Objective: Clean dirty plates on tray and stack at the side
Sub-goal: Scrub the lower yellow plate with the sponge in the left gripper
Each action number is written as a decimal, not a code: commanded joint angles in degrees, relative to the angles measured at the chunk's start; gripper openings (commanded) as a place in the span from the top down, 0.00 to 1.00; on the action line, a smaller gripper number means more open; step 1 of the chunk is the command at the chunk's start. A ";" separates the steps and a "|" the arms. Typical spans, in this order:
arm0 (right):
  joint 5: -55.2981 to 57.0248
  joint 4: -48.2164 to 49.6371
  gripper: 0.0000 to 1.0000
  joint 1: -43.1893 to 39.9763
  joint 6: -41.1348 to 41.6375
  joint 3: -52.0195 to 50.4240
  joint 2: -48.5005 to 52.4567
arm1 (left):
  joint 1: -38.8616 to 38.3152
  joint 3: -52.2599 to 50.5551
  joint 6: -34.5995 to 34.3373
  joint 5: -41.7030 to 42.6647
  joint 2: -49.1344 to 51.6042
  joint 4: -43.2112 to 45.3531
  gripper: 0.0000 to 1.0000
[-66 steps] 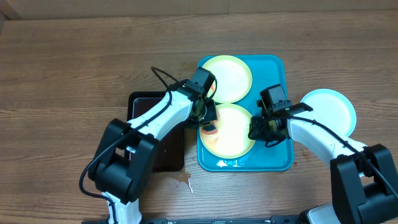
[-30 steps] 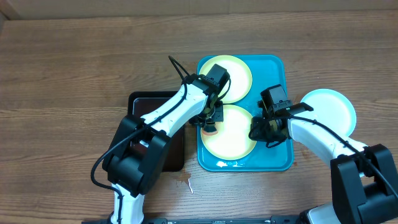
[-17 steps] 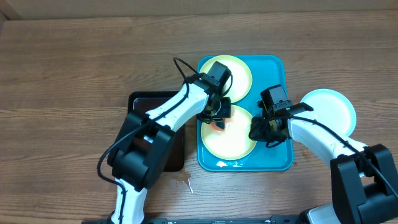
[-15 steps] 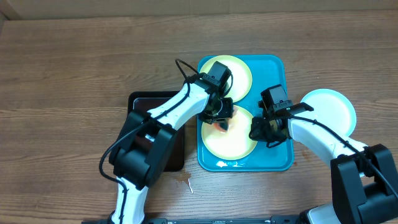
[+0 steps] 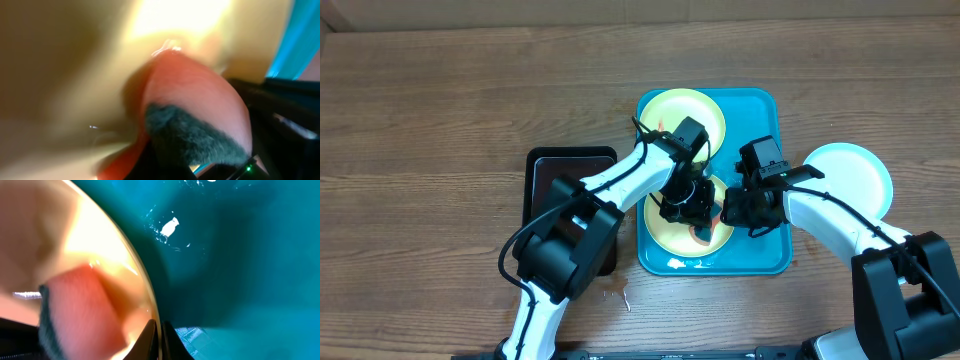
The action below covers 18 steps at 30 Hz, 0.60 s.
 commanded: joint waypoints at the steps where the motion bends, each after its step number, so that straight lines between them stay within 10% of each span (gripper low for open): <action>1: 0.96 0.17 0.96 0.13 -0.26 -0.20 0.50 | 0.35 -0.02 -0.31 -6.23 0.11 -2.97 0.96; 18: 0.94 0.42 0.96 0.13 -0.26 -0.20 0.50 | 2.25 0.02 -2.36 -47.74 -6.84 -5.95 0.96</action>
